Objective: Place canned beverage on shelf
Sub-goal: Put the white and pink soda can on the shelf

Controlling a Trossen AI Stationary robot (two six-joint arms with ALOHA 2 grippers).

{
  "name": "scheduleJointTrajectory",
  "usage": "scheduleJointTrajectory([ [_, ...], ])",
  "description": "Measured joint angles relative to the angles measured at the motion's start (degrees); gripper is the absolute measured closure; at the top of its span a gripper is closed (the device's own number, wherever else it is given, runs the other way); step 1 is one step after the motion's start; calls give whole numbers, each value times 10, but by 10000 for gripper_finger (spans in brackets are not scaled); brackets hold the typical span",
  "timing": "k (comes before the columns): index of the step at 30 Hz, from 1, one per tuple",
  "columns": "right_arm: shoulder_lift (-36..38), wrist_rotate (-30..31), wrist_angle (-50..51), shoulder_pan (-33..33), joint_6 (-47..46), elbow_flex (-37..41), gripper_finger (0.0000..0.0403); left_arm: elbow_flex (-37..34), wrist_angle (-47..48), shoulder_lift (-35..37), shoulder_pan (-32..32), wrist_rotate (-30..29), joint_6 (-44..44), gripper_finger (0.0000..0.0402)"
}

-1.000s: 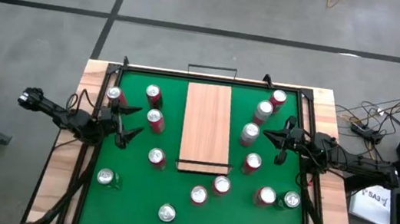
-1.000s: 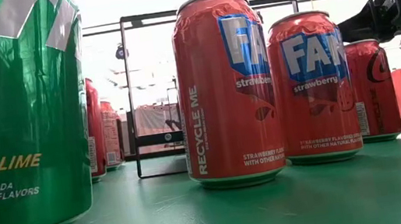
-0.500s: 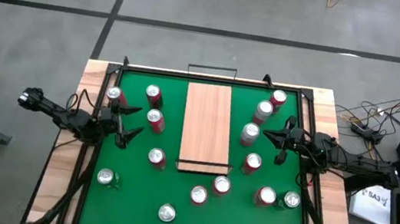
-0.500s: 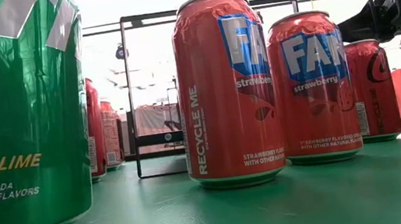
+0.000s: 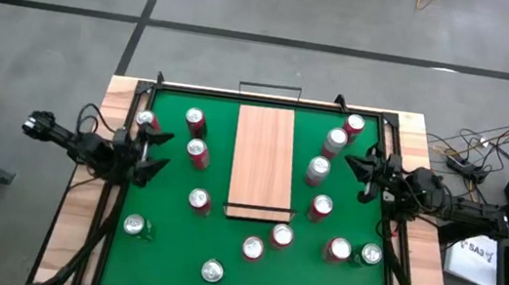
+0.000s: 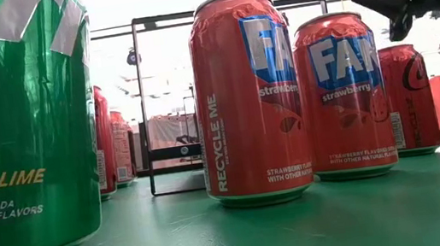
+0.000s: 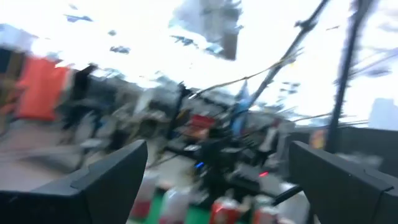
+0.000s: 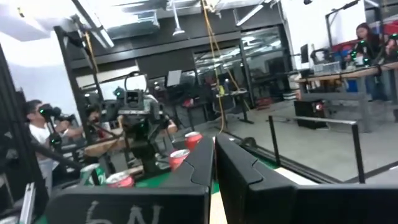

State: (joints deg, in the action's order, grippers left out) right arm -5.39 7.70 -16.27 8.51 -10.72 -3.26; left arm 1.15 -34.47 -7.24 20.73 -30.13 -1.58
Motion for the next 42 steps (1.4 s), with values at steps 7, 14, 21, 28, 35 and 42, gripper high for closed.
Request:
scheduleJointTrajectory([
  [7,-84,40,-3,0,19,-94,394,0,-89,-60,0,15,8,25],
  [14,-208,126,53,0,43,-227,394,11,-241,-167,0,75,49,25],
  [21,-317,150,149,1,53,-369,394,125,-150,-247,0,67,66,25],
  [28,-406,170,314,2,3,-512,394,305,187,-285,0,-27,41,25],
  [35,-499,170,518,5,-65,-650,394,462,523,-321,0,-84,-41,25],
  [42,-584,160,694,13,-157,-759,394,536,607,-357,0,-83,-18,25],
])
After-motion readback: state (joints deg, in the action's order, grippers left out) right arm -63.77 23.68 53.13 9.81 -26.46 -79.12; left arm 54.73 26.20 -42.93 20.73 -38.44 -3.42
